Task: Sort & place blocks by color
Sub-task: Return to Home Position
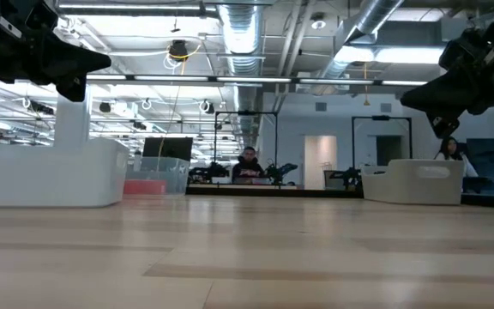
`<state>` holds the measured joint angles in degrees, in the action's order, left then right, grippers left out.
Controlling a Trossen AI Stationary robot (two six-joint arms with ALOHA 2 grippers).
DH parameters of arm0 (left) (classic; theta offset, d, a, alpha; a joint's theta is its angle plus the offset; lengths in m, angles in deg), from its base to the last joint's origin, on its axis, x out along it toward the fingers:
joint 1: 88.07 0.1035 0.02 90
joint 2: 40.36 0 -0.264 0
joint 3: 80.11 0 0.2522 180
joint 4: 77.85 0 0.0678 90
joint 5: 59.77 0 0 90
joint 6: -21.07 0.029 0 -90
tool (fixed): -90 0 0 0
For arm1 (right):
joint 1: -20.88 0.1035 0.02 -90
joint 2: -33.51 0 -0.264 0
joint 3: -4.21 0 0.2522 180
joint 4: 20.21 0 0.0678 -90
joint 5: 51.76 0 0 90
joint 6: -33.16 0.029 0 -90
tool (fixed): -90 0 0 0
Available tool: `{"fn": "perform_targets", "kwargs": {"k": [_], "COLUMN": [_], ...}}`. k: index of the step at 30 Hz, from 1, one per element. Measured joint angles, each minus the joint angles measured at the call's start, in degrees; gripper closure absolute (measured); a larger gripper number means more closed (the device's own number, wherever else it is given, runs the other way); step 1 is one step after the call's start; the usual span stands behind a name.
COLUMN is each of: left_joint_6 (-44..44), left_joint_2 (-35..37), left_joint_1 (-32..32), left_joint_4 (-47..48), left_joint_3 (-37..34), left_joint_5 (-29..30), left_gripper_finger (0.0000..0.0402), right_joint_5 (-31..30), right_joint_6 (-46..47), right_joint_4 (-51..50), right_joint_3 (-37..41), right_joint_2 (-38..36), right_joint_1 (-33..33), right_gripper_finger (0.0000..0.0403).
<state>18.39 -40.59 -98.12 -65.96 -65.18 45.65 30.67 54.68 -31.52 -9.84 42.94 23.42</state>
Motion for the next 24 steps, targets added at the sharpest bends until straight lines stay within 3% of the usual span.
{"fn": "perform_targets", "kwargs": {"k": [24], "left_joint_6": [-0.07], "left_joint_2": [-0.28], "left_joint_1": [-1.16], "left_joint_4": [-0.02], "left_joint_3": [0.03], "left_joint_5": [0.2], "left_gripper_finger": [0.0397], "right_joint_5": [0.02], "right_joint_6": [-0.02], "right_joint_4": [0.0], "right_joint_3": [0.0], "right_joint_2": [-0.01], "right_joint_1": [-0.01], "right_gripper_finger": [0.0346]}}
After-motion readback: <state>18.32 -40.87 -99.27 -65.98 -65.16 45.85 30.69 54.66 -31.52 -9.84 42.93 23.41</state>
